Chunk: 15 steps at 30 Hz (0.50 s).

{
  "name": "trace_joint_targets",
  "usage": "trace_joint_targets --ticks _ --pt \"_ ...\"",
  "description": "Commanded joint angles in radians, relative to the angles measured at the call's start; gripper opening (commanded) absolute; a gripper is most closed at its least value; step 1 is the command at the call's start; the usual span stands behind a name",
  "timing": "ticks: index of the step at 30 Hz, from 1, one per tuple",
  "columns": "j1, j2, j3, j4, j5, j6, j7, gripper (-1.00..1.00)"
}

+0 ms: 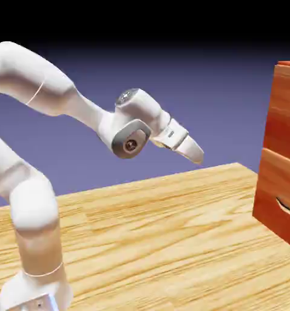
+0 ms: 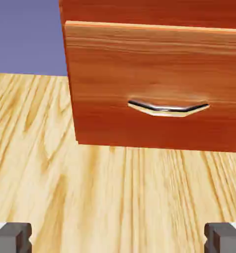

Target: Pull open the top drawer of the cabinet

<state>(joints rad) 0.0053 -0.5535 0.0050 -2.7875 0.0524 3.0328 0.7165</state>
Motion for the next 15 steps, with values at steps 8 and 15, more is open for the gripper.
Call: trace_joint_targets --ticks 8,15 --pt "-0.045 0.109 0.033 0.15 0.348 -0.028 -0.163 0.0" --pt "-0.084 0.205 0.062 0.28 0.652 -0.053 -0.305 0.0"
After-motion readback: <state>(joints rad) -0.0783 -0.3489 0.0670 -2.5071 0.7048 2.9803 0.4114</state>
